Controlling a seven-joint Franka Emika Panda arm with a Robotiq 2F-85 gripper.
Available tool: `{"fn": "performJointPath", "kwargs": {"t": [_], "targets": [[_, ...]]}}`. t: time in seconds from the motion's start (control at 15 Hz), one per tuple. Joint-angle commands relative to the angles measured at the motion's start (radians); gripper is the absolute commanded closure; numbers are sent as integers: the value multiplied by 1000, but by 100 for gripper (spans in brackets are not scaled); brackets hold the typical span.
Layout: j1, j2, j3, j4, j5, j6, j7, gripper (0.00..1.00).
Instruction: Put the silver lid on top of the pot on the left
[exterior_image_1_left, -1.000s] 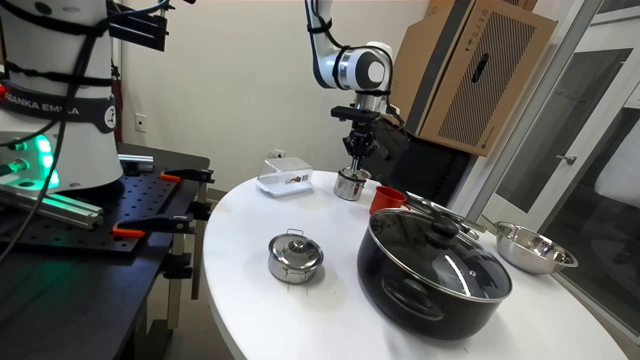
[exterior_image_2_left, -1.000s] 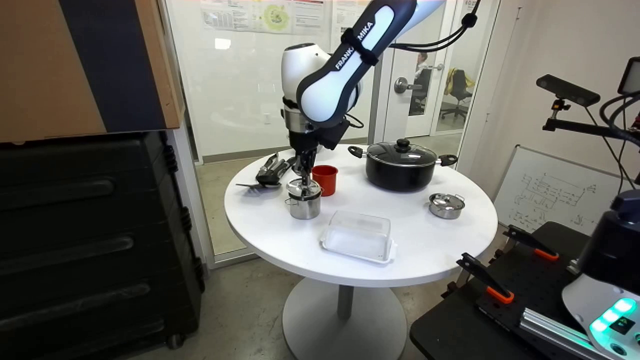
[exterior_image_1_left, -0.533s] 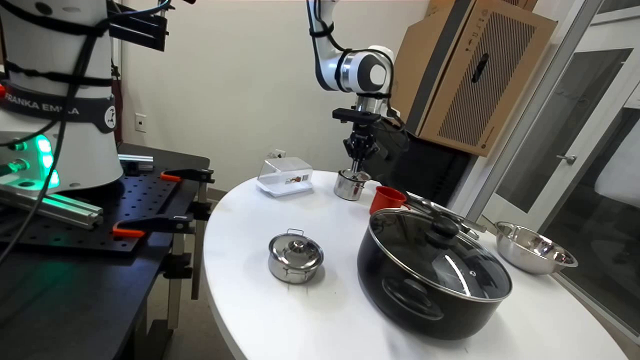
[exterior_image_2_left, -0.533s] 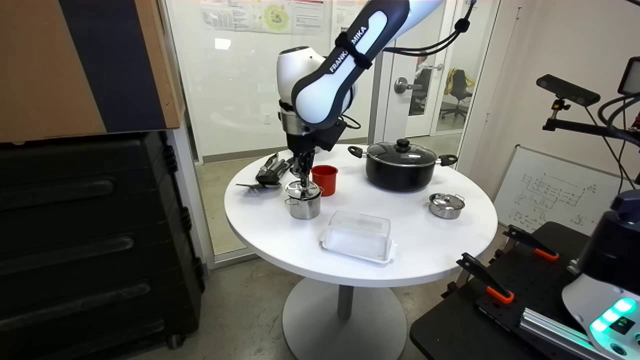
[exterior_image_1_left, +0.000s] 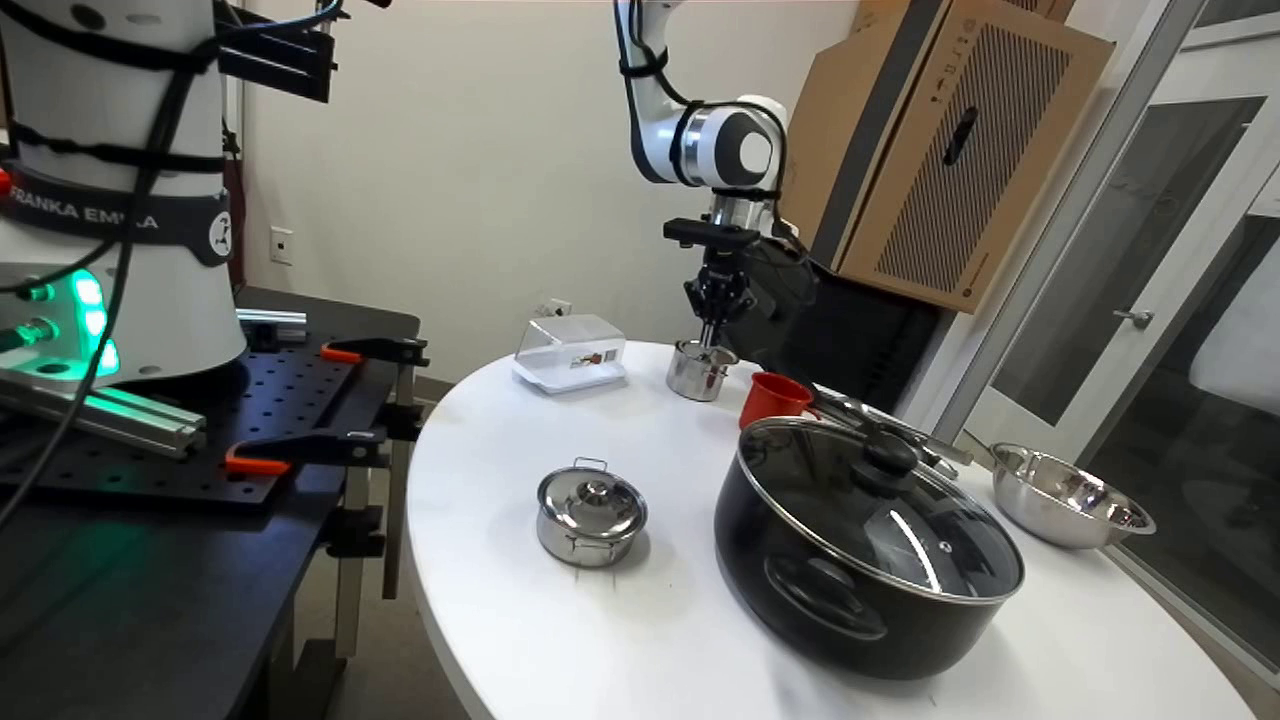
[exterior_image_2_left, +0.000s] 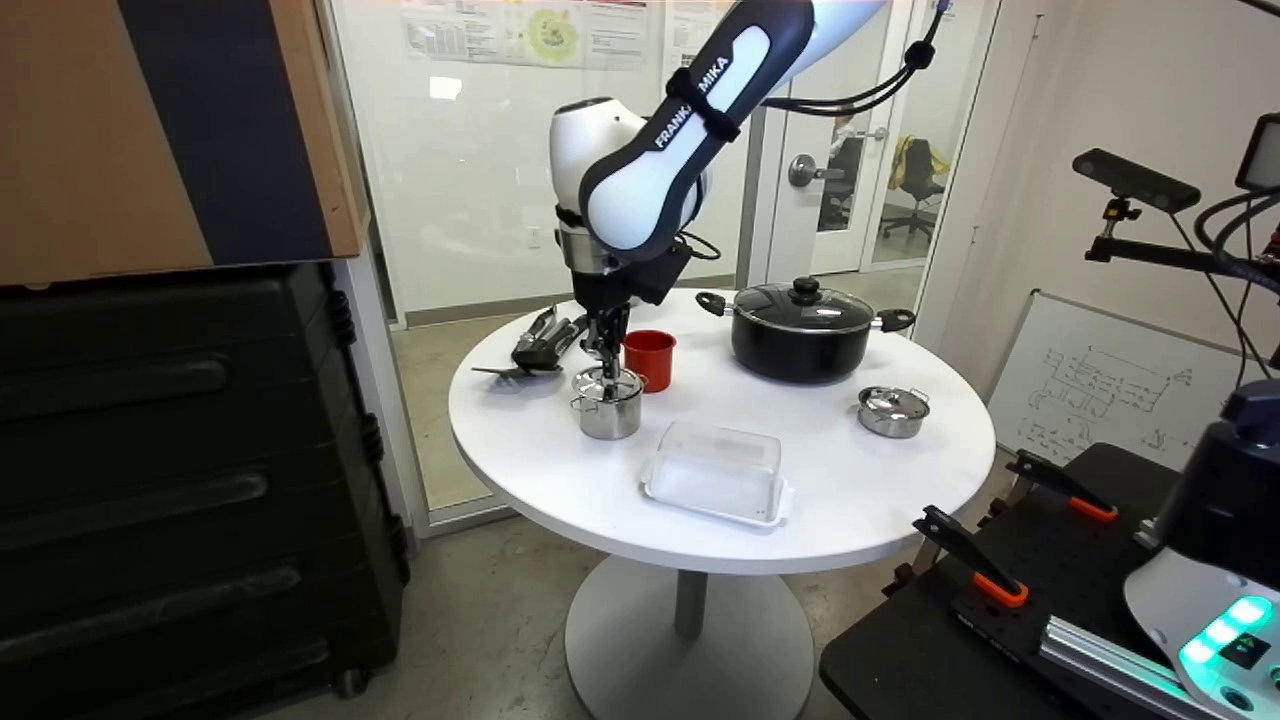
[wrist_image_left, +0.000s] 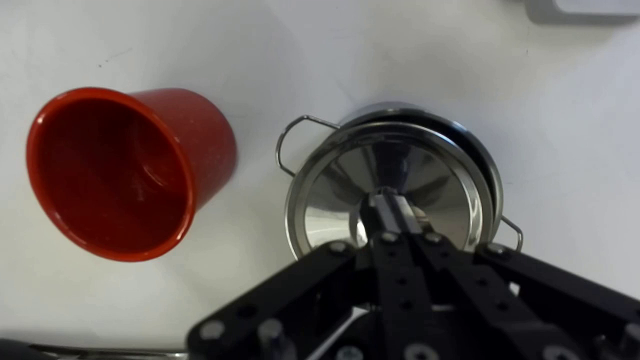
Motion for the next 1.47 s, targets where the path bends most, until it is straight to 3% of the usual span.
{"fn": "performJointPath", "kwargs": {"t": [0.0,1.33,1.4], "targets": [[11,17,-1,26,7,-31,4,100],[33,-8,0,-14,-34,-8,-10,100],[30,-9,3,-16,-28,-10,-13,74]]}}
